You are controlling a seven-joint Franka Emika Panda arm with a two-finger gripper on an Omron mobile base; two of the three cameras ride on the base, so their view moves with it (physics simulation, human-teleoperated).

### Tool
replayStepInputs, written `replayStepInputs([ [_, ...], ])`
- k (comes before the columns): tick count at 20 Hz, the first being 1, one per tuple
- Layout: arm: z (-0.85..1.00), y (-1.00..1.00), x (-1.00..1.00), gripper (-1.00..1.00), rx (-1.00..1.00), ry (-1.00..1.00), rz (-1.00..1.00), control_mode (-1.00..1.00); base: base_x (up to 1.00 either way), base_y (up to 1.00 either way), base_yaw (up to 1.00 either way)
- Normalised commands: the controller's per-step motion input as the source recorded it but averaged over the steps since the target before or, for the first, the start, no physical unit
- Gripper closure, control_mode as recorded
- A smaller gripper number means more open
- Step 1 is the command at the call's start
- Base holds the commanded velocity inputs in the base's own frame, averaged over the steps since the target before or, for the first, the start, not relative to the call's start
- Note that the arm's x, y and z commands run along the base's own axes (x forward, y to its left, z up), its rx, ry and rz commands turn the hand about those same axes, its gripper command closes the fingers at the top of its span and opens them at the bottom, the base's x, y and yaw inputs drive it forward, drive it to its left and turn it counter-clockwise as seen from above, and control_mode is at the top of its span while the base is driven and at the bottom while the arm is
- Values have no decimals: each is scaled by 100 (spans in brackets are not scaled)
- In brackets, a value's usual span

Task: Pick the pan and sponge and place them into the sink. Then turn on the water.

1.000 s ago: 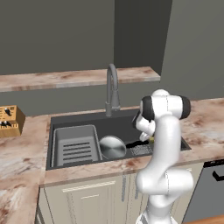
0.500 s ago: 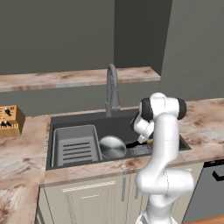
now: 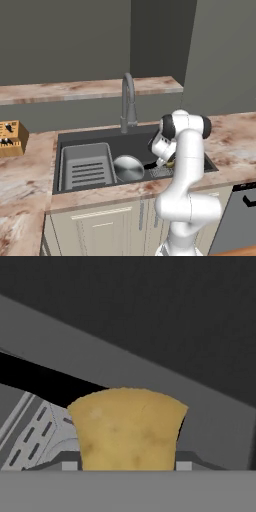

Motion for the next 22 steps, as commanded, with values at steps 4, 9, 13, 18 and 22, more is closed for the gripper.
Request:
replayStepInputs([
  [4,-7,0,9,-100,0,-2,0,-100,0,0,0],
  [9,0,0,0,-100,0,-5,-1,-100,0,0,0],
  [13,8,0,0,-100,0,-7,-1,-100,0,0,0],
  [18,40,0,-6,-100,1,-13,-1,-100,0,0,0],
  [22,48,0,-16,-100,9,-12,0,-100,0,0,0],
])
